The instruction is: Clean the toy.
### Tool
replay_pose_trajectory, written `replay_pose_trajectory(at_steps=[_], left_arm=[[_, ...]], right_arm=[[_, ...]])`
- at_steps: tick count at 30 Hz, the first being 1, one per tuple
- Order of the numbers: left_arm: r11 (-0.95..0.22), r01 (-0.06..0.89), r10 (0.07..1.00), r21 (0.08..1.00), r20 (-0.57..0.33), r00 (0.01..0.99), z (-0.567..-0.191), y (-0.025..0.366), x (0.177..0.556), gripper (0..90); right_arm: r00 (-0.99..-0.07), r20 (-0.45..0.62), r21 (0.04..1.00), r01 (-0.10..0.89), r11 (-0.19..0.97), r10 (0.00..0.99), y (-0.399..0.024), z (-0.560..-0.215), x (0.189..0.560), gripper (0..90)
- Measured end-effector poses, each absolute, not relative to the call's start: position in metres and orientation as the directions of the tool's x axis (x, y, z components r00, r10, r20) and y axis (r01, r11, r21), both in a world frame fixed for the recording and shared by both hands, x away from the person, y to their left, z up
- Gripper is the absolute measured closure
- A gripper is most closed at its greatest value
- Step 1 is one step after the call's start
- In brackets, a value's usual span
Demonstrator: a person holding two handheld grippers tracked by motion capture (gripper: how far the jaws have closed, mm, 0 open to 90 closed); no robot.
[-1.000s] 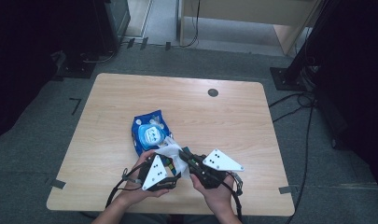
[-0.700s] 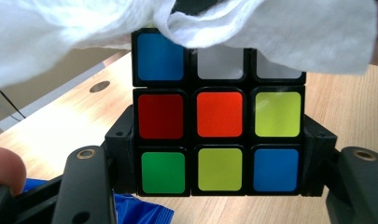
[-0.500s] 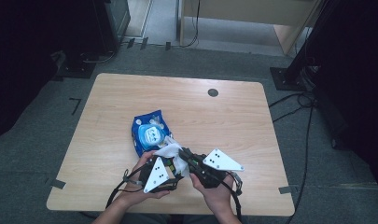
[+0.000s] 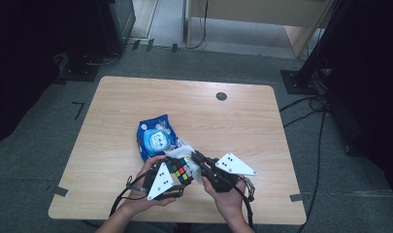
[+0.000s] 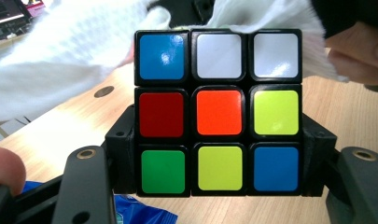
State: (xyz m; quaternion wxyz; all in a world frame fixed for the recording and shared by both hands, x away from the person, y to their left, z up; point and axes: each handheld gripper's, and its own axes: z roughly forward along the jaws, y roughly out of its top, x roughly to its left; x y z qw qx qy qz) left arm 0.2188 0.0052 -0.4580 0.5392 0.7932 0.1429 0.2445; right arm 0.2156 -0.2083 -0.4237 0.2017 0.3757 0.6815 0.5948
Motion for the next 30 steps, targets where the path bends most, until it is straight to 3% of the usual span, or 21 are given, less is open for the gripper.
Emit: replay_pose_trajectory(at_steps=[30], left_arm=[[-0.335,-0.045,0.52,0.941,0.225,0.824,-0.45,0.018,0.223,34.3]], right_arm=[[-0.6,0.186,0.945,0.326,0.025,0.778,-0.216,-0.44,0.224,87.7]])
